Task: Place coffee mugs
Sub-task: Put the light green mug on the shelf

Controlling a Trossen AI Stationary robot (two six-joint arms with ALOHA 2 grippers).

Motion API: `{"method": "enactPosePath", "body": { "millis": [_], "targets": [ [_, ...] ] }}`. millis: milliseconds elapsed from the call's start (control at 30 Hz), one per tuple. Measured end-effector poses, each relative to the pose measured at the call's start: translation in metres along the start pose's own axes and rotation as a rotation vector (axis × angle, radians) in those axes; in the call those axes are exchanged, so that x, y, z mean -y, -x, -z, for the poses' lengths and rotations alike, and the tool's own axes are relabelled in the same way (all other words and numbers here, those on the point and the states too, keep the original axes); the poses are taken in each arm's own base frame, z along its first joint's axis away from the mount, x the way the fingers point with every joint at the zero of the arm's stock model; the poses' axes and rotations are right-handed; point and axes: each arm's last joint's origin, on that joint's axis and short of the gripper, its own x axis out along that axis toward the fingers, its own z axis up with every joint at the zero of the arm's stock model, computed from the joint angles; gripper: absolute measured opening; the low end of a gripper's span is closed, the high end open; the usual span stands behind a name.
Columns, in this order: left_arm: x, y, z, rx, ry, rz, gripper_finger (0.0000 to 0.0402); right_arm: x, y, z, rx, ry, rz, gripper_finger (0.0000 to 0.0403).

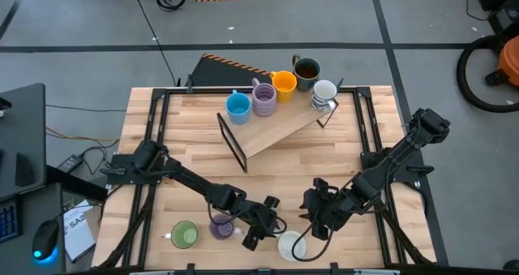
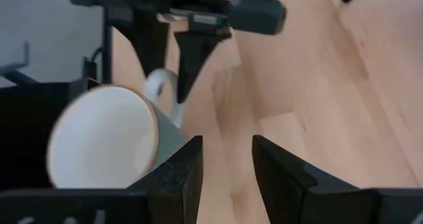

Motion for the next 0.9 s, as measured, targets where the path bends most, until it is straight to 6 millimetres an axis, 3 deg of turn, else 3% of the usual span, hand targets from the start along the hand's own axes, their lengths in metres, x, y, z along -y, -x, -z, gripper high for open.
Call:
{"method": "enactPosePath", "body": {
  "millis": [367,667,900],
  "targets": [
    [-0.011,0.008,-0.003,-0.021,0.026,-0.121,0.0065,-0.009,0.005,-0.009,0.047,0.018,-0.103,0.0135],
    [-0.039,0.012,0.004,-0.086,0.091,-0.21,0.0073,-0.018,0.026,-0.02,0.059,0.046,-0.072,0.0135],
    [-0.056,0.015,0.008,-0.112,0.12,-0.284,0.0066,-0.02,0.026,-0.018,0.059,0.029,-0.075,0.0135]
  ]
}}
